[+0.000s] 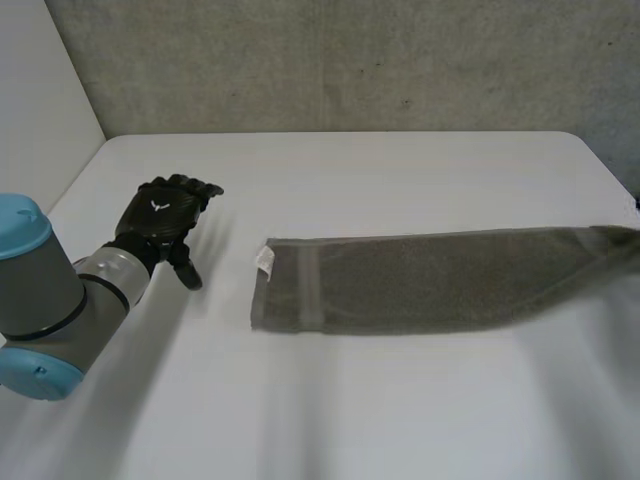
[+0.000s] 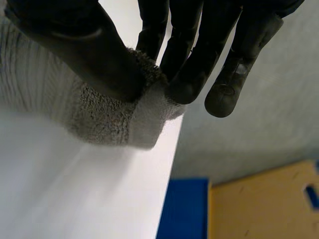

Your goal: Fold the towel.

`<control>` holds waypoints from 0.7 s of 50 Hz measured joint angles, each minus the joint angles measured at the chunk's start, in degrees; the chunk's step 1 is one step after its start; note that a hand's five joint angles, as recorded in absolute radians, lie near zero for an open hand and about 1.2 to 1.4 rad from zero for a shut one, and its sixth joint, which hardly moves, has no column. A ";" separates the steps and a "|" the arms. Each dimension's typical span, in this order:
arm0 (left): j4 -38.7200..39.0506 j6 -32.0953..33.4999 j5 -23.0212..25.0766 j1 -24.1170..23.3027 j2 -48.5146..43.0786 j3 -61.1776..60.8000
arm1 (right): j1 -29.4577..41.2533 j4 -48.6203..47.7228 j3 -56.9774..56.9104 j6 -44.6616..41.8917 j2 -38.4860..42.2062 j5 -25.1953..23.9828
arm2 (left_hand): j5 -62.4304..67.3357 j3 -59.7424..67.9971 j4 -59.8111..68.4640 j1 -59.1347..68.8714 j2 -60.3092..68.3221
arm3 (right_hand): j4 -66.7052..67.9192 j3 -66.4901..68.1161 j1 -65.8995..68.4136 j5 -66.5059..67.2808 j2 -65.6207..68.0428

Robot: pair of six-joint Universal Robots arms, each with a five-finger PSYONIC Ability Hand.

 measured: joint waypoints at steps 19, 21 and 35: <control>0.04 -1.74 -0.15 -0.01 2.53 0.42 | 44.84 -8.37 -9.21 5.60 8.99 -5.82 | -0.18 -0.21 0.00 -0.17 -0.19 | 0.28 0.54 0.17 0.00 0.72; 0.04 -2.08 -0.13 -0.02 2.47 0.45 | 47.25 -8.58 -8.83 3.85 11.56 -7.51 | -0.18 -0.21 0.00 -0.18 -0.19 | 0.28 0.54 0.17 0.00 0.72; 0.45 -2.29 -0.15 -0.94 2.26 1.57 | 47.72 -9.14 -5.07 4.56 10.18 -13.25 | -0.18 -0.22 0.00 -0.19 -0.19 | -52.77 -52.60 -53.42 -54.54 -51.73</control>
